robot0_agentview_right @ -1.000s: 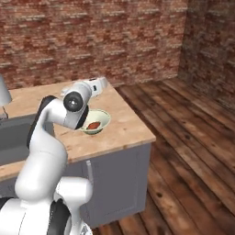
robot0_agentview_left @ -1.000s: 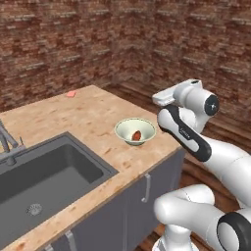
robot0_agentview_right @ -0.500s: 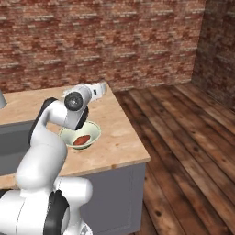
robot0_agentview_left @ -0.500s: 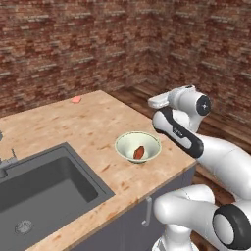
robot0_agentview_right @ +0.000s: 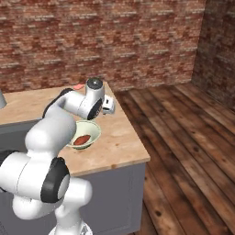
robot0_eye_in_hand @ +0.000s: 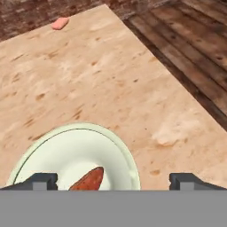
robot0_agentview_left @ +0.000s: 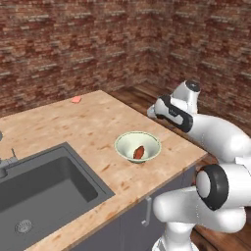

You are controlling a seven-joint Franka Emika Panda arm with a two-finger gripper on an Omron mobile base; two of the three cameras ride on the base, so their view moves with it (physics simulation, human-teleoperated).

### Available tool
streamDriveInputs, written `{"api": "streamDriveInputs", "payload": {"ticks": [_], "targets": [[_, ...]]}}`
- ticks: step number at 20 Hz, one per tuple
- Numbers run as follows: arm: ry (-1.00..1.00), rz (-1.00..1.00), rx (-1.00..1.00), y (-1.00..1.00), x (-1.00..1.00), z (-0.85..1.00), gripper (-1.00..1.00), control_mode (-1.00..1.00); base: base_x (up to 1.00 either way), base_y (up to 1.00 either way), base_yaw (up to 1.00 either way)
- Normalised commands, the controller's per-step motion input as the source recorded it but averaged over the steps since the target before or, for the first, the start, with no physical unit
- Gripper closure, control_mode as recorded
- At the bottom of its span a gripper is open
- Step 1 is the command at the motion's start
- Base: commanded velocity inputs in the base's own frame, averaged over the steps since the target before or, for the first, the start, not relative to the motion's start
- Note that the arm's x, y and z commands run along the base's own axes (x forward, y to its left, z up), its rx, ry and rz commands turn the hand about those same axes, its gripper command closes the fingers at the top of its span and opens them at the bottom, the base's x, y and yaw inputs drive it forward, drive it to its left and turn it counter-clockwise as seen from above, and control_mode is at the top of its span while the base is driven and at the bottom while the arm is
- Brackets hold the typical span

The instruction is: Move the mug from next to the sink to the open cabinet. Then, move the bowl with the sweet potato to the fridge to clear the area for faucet cleaning.

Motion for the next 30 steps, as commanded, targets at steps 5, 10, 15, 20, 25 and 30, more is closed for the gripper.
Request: {"api": "streamDriveInputs", "payload": {"ticks": [5, 10, 15, 20, 25, 30], "targets": [[0.30, -0.06, 0.42, -0.13, -0.13, -0.38, -1.00, -1.00, 0.00, 0.00, 0.00], [0.03, -0.06, 0.24, -0.03, -0.11, -0.55, -1.00, -1.00, 0.00, 0.00, 0.00], [0.15, 0.00, 0.00, 0.00, 0.30, -0.56, -1.00, -1.00, 0.00, 0.00, 0.00], [0.22, 0.00, 0.00, 0.00, 0.35, -0.60, -1.00, -1.00, 0.00, 0.00, 0.00], [0.20, 0.00, 0.00, 0.00, 0.19, -0.66, -1.00, -1.00, 0.00, 0.00, 0.00], [0.05, 0.06, 0.00, 0.11, -0.07, -0.41, -1.00, -1.00, 0.00, 0.00, 0.00]]}}
